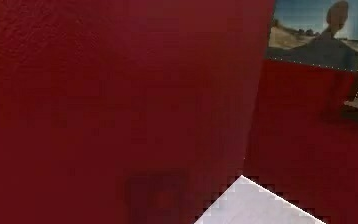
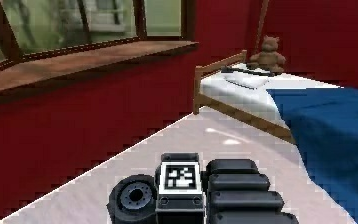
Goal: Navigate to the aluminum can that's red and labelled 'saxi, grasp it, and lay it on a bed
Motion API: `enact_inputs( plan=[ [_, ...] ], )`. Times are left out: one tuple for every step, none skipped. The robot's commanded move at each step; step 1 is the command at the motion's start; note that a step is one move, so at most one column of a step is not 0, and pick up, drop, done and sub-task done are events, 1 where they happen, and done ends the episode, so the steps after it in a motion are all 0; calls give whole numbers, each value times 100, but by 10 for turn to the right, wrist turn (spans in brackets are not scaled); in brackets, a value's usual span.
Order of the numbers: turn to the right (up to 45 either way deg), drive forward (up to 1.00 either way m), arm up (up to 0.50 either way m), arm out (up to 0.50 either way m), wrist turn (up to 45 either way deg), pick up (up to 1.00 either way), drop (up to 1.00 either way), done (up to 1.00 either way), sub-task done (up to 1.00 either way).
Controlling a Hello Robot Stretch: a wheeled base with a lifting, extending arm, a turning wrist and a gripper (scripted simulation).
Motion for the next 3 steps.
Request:
enact_inputs(
  plan=[
    [450, 0, 0, 0, 0, 0, 0, 0, 0],
    [450, 0, 0, 0, 0, 0, 0, 0, 0],
    [60, 0, 0, 0, 0, 0, 0, 0, 0]
  ],
)
